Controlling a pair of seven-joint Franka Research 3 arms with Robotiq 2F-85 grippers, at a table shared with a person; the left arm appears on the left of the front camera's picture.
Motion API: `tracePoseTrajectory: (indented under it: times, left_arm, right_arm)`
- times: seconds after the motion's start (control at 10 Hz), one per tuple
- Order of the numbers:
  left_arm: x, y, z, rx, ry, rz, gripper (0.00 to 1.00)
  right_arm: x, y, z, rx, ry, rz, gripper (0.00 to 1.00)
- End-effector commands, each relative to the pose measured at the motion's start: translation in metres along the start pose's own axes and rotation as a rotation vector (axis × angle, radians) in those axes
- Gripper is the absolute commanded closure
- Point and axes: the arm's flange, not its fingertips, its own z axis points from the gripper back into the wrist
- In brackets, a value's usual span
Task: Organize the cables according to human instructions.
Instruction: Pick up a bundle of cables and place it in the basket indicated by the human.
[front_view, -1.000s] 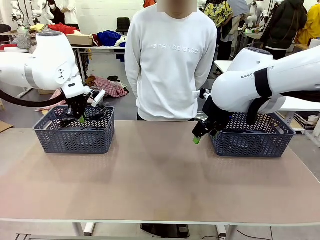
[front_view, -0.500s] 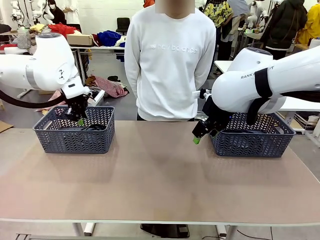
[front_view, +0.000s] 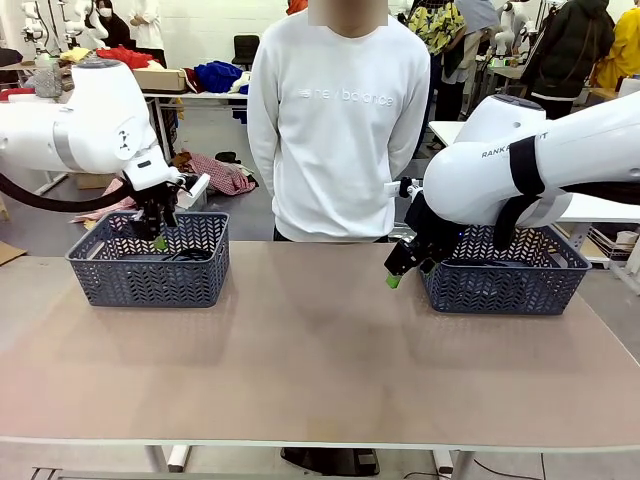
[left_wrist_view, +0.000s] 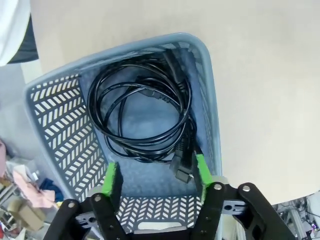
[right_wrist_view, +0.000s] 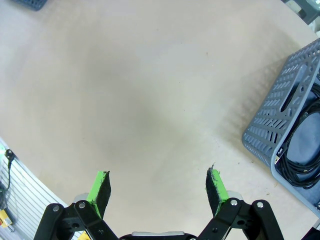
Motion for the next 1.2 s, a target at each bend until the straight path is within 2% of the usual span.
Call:
tracePoseTrajectory:
  times: [0.0, 0.4, 0.6, 0.7, 1.1]
  left_arm:
    - [-0.0046, 0.0034, 0.0014, -0.035, -0.028, 0.001, 0.02]
    - [-0.0031, 0.0048, -0.0035, -0.087, -0.057, 0.002, 0.0]
    - [-0.0049, 0.0055, -0.0039, -0.087, -0.098, 0.063, 0.0]
    - [0.0015, 0.0009, -0.0073, -0.075, -0.036, 0.018, 0.0]
    - [0.0015, 0.0009, -0.0073, -0.075, -0.036, 0.018, 0.0]
  right_arm:
    - [-0.0004, 0.0, 0.0014, 0.0, -0.003, 0.0, 0.0]
    - [-0.0004, 0.0, 0.0014, 0.0, -0.003, 0.0, 0.0]
    - [-0.0004, 0.0, 0.0014, 0.0, -0.003, 0.0, 0.0]
    - [-0.0004, 0.0, 0.0014, 0.0, -0.003, 0.0, 0.0]
    - [-0.0004, 0.0, 0.0014, 0.0, -0.003, 0.0, 0.0]
